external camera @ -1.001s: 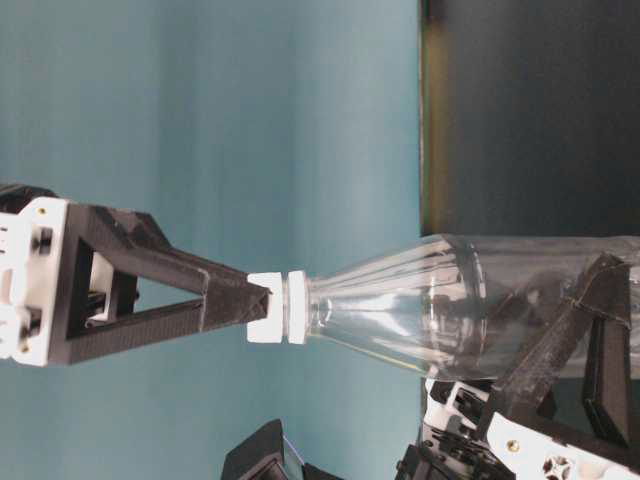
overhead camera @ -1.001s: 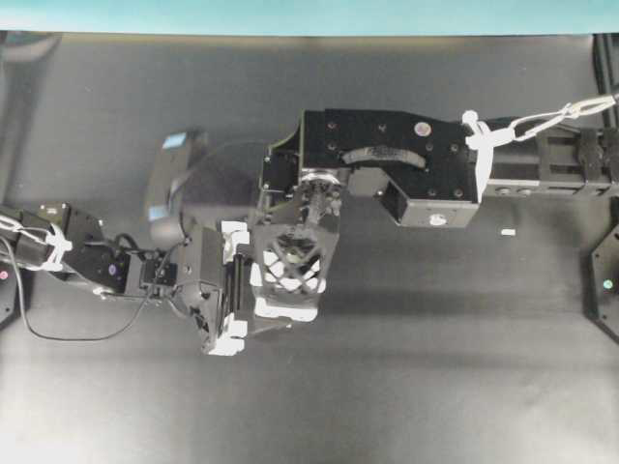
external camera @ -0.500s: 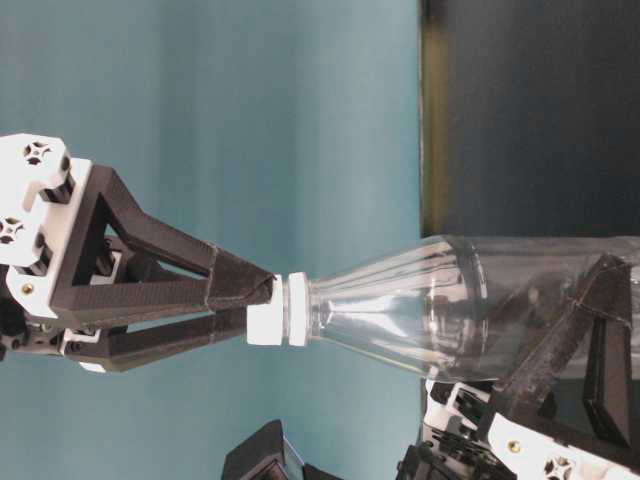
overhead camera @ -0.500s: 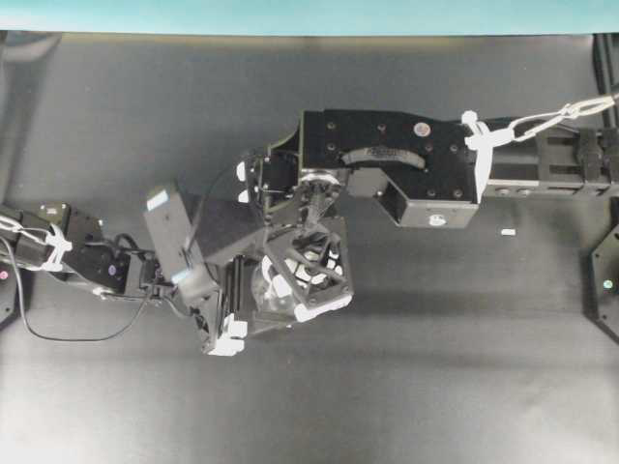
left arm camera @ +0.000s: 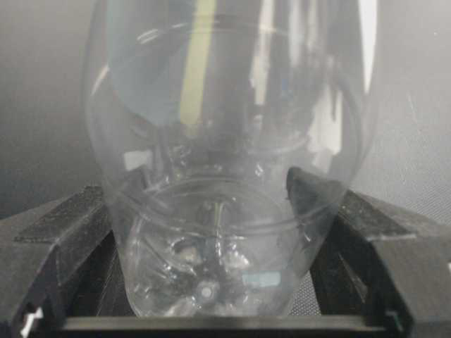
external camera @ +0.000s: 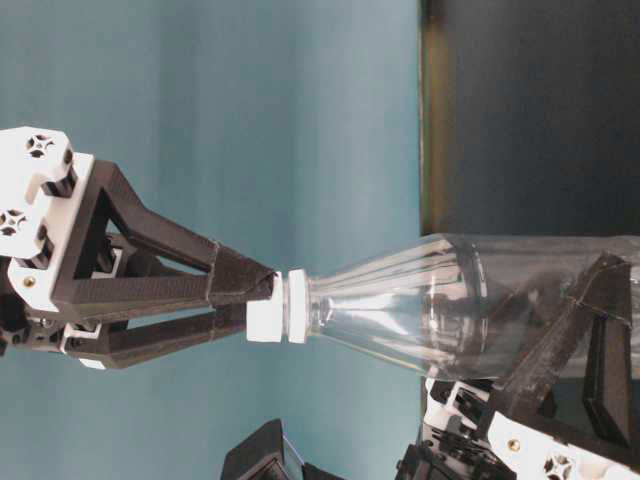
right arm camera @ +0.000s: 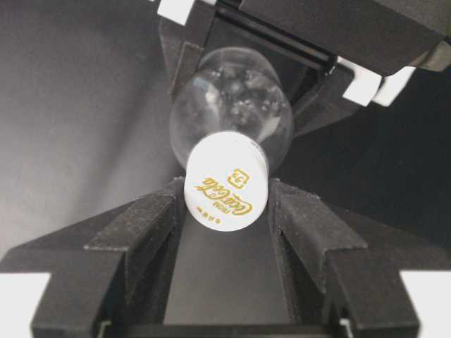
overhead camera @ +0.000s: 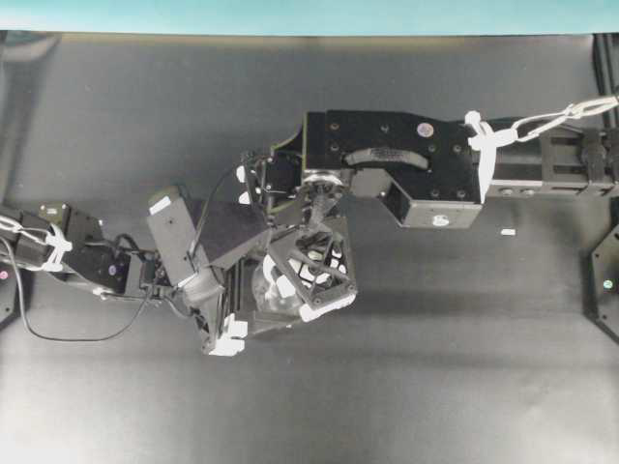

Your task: Open the bottle cap by holding the bottle with the left arm and twisting the cap with the right arm.

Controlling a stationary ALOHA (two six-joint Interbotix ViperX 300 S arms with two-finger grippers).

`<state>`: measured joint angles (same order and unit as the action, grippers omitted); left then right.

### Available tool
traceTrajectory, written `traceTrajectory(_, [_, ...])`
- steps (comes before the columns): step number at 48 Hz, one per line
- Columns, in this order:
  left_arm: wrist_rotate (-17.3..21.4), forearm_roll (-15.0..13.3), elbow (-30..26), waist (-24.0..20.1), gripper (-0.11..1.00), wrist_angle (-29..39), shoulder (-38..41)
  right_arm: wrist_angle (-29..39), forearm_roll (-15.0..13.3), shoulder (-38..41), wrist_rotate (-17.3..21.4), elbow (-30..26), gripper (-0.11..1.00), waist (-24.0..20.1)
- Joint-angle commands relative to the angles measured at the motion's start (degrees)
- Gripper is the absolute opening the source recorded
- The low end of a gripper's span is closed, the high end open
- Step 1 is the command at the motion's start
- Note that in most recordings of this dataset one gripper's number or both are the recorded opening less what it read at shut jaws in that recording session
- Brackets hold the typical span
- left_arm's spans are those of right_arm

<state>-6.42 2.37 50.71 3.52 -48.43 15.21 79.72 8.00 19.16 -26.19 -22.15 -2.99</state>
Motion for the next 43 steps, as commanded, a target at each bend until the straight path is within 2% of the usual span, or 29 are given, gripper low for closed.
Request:
traceTrajectory(1, [-0.5,0.2,-0.6,0.2,0.82,-0.2,-0.2,-0.1,0.0,-0.3,-0.9,-0.2,0.38,-0.5])
traceTrajectory(12, [-0.5,0.2,-0.6,0.3,0.82,-0.2,-0.2,-0.2,-0.2,-0.4,-0.6,0.4,0.38,-0.5])
traceTrajectory(13, [-0.5,0.2,-0.5,0.3,0.82,-0.2,-0.2,-0.2,-0.2,-0.5,-0.5,0.5,0.41,-0.5])
traceTrajectory(18, [-0.4,0.2,-0.5,0.3,0.82,-0.2,-0.2,-0.3,-0.2,-1.0,-0.2,1.2,0.68,-0.5])
traceTrajectory(21, [-0.4,0.2,-0.6,0.3,0.82,-0.2,-0.2,-0.6,-0.2,-1.4,-0.1,1.5,0.78,-0.5])
traceTrajectory(30, [-0.4,0.2,-0.5,0.3,0.82,-0.2,-0.3,-0.8,-0.9,-3.7,1.9,1.7,0.79,-0.5])
traceTrajectory(34, [-0.4,0.2,-0.5,0.3,0.82,-0.2,-0.2,-0.1,-1.5,-4.8,5.2,1.9,0.79,-0.5])
traceTrajectory(38, [-0.5,0.2,-0.4,0.3,0.82,-0.2,-0.2,0.8,-1.8,-5.8,10.8,1.5,0.79,-0.5])
traceTrajectory(43, [-0.6,0.2,-0.6,0.3,0.82,-0.2,-0.3,3.6,-2.5,-6.2,24.1,-0.9,0.79,-0.5])
